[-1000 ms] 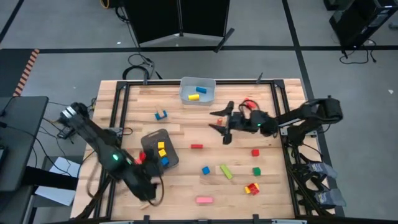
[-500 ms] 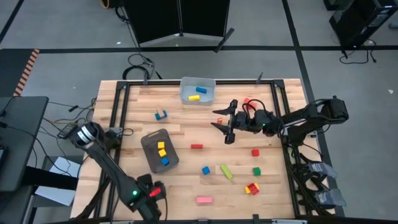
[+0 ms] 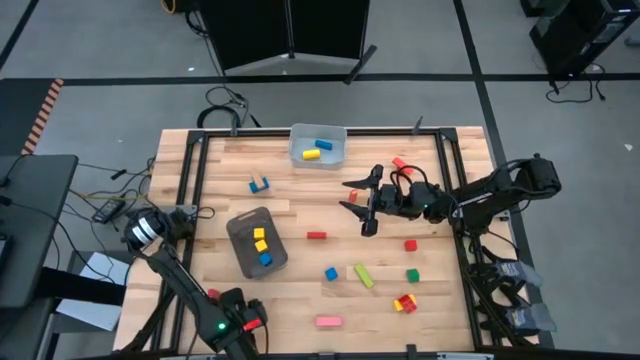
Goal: Sort blocks by size
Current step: Put the brown rectangular block into the gray bin
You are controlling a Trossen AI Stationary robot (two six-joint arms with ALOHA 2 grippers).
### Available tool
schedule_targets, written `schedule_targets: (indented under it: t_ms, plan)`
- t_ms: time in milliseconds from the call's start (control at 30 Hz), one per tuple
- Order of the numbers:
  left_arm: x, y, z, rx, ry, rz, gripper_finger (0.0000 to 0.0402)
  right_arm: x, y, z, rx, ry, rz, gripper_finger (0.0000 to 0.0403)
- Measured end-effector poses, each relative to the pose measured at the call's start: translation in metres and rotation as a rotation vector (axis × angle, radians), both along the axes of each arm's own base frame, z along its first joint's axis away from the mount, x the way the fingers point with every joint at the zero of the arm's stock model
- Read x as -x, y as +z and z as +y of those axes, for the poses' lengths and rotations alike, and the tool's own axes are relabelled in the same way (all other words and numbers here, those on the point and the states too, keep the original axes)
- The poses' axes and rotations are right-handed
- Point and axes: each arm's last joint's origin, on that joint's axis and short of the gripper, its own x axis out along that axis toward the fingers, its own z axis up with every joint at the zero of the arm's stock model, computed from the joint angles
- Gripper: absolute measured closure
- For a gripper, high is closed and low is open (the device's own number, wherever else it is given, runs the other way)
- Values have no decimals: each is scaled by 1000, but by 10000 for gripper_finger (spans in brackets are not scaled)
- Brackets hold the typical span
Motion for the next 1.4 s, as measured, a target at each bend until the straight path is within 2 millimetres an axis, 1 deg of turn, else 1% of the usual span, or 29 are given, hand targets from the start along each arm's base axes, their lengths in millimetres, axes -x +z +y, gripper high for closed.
schedule_targets:
  t_ms: [100, 167, 267, 367, 500, 567, 667, 700, 733, 833, 867, 933, 1033, 1100, 1167, 1300, 1333, 1400]
  plan:
    - [-1, -13, -2, -19, -1, 36, 148, 0, 0, 1, -1, 1, -2, 155]
    - [-2, -17, -3, -17, -1, 50, 152, 0, 0, 1, 0, 2, -1, 157]
    - [-3, -21, -5, -13, -2, 64, 176, 0, 0, 1, 0, 2, -1, 159]
    - [-3, -22, -5, -4, -4, 65, 235, 0, 0, 1, 0, 2, -1, 160]
    - [-2, -22, -5, -1, -10, 76, 343, 0, 0, 1, -2, -11, 0, 159]
    - [-2, -20, -5, -5, -15, 79, 336, 0, 0, 0, 2, -23, 1, 160]
    - [-3, -11, -2, -60, -32, 50, 336, 0, 0, 0, 15, -28, 4, 162]
    - [-3, -6, 1, -108, -42, 33, 336, 0, 0, 0, 17, -29, 4, 163]
    - [-4, 3, 2, -143, -48, -5, 336, 0, 0, 0, 19, -29, 4, 164]
    - [-8, 54, 9, -237, -59, -233, 336, 0, 0, 0, 19, -29, 4, 164]
    - [-8, 70, 15, -301, -69, -312, 336, 0, 0, 0, 20, -29, 4, 164]
    - [-8, 94, 24, -445, -81, -491, 336, 0, 0, 0, 20, -30, -1, 163]
    - [-6, 136, 46, -639, -32, -771, 336, 0, 1, 0, 27, -31, -8, 164]
    - [-5, 158, 62, -725, 18, -877, 336, 1, 2, 2, 33, -10, -12, 167]
    - [-2, 170, 73, -775, 33, -925, 336, 2, 4, 5, 40, 18, -20, 169]
    - [1, 190, 93, -740, 69, -999, 336, 4, 7, 9, 56, 32, -31, 170]
    - [-1, 192, 97, -732, 65, -1013, 336, 4, 8, 9, 60, 32, -31, 170]
    - [-14, 191, 102, -695, 10, -1020, 336, 4, 8, 9, 70, 30, -31, 170]
